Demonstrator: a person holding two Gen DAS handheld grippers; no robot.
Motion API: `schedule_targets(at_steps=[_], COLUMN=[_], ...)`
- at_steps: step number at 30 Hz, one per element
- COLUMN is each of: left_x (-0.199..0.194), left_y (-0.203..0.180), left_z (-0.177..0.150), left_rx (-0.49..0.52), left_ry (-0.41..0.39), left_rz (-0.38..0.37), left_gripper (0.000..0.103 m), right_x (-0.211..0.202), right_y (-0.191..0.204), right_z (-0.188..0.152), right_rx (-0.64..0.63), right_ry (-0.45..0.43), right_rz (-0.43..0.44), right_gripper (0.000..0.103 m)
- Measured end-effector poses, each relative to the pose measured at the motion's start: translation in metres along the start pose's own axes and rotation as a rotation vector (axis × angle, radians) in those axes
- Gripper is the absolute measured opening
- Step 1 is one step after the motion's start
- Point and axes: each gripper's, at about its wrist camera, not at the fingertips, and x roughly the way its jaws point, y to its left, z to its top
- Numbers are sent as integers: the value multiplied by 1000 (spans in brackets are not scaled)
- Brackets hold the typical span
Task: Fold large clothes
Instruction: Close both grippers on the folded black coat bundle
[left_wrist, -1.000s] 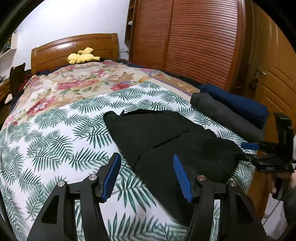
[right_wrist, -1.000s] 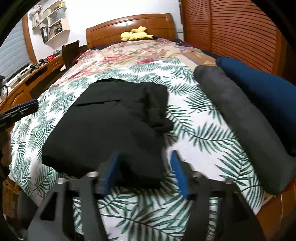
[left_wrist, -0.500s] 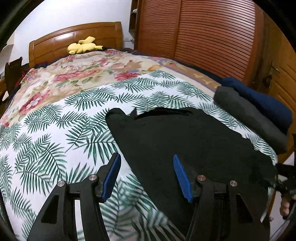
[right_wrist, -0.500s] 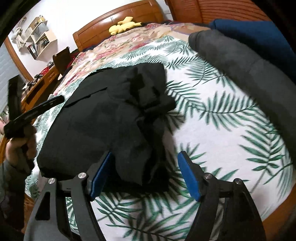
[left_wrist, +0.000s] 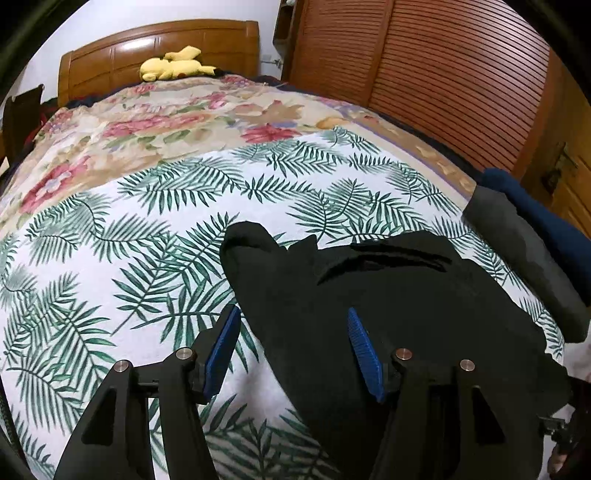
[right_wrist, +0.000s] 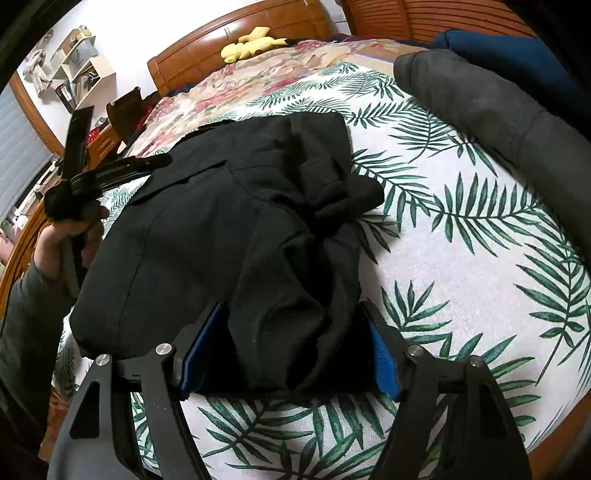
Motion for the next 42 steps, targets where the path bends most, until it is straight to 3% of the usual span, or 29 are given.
schedule_targets(at_steps=[8, 15, 18, 21, 27, 31, 38, 42], left_x=[18, 19, 8, -8, -52, -63, -70, -84], left_y=[15, 13, 8, 7, 13, 24, 17, 7], left_z=[-6, -2, -2, -10, -43, -64, -66, -67], left_rx=[-121, -118, -92, -83, -127, -168, -159, -156], left_ry=[31, 51, 45, 37, 1, -3, 3, -36], left_rz=[-62, -90, -51, -22, -28, -22, 18, 50], left_gripper=[64, 26, 18, 16, 15, 15, 14, 13], right_x=[5, 8, 7, -4, -22, -19, 8, 6], right_y=[0, 3, 1, -1, -11, -14, -23, -21], right_z=[-1, 0, 2, 7, 11, 11, 9, 10], right_rx=[-1, 5, 6, -17, -23, -37, 52, 36], right_ry=[-9, -9, -7, -18, -33, -5, 57, 50], right_rz=[-2, 6, 39, 60, 46, 21, 119, 170], right_gripper=[73, 72, 59, 49, 49, 64, 67, 42])
